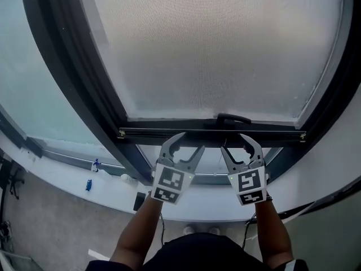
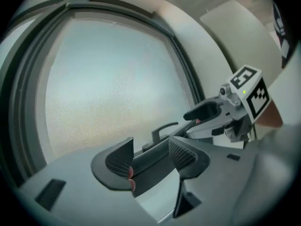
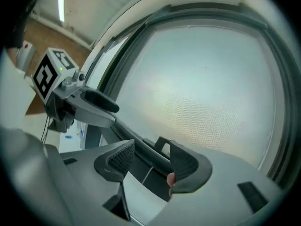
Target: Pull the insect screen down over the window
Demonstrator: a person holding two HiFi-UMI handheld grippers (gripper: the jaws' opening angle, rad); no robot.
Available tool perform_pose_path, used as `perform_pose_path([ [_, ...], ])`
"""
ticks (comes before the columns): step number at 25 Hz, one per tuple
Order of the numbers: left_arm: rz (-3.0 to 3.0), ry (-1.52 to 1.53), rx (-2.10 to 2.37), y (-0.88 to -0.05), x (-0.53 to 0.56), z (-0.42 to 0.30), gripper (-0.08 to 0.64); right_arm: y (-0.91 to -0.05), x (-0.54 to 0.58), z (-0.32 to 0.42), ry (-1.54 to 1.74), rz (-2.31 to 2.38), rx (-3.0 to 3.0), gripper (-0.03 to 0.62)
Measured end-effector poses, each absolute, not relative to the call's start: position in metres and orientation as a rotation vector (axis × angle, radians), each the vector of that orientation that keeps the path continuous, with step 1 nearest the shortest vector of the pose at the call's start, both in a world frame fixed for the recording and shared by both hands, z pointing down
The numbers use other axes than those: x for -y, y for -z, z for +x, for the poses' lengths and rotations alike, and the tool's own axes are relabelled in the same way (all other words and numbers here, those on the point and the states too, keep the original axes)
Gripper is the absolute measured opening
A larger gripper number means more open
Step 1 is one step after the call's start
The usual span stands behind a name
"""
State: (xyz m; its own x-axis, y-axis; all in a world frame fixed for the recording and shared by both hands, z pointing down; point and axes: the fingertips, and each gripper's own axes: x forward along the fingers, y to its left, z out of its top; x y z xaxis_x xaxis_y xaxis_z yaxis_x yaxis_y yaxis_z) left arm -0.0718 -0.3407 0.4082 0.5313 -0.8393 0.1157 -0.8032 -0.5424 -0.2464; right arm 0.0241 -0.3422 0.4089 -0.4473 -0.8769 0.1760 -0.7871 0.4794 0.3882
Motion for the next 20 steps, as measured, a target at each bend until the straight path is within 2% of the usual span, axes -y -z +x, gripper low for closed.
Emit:
perform_pose_path([
  [3, -2.625, 0.202, -1.444, -0.397, 0.331, -0.077, 0.238, -0.4, 0.333, 0.021, 0.236, 1.503, 2.505, 0.242],
  [8, -2.603, 0.174, -1.546, -0.403, 0.322, -0.092, 0.22, -0.4, 0.319, 0.016, 0.22, 1.574, 2.555, 0.242],
  [11, -2.591, 0.153, -1.586, -0.403, 0.315, -0.1, 0.179, -0.402, 0.308, 0.015, 0.219, 1.611, 2.542, 0.164],
  [15, -2.573, 0.156, -1.613, -0.407, 0.307, -0.109, 0.065, -0.403, 0.296, 0.013, 0.185, 1.669, 2.52, 0.101],
  [17, -2.575, 0.16, -1.628, -0.409, 0.301, -0.109, 0.008, -0.403, 0.289, 0.014, 0.179, 1.689, 2.516, 0.042],
  [20, -2.581, 0.173, -1.634, -0.412, 0.288, -0.104, 0.003, -0.403, 0.276, 0.015, 0.192, 1.697, 2.519, 0.005],
])
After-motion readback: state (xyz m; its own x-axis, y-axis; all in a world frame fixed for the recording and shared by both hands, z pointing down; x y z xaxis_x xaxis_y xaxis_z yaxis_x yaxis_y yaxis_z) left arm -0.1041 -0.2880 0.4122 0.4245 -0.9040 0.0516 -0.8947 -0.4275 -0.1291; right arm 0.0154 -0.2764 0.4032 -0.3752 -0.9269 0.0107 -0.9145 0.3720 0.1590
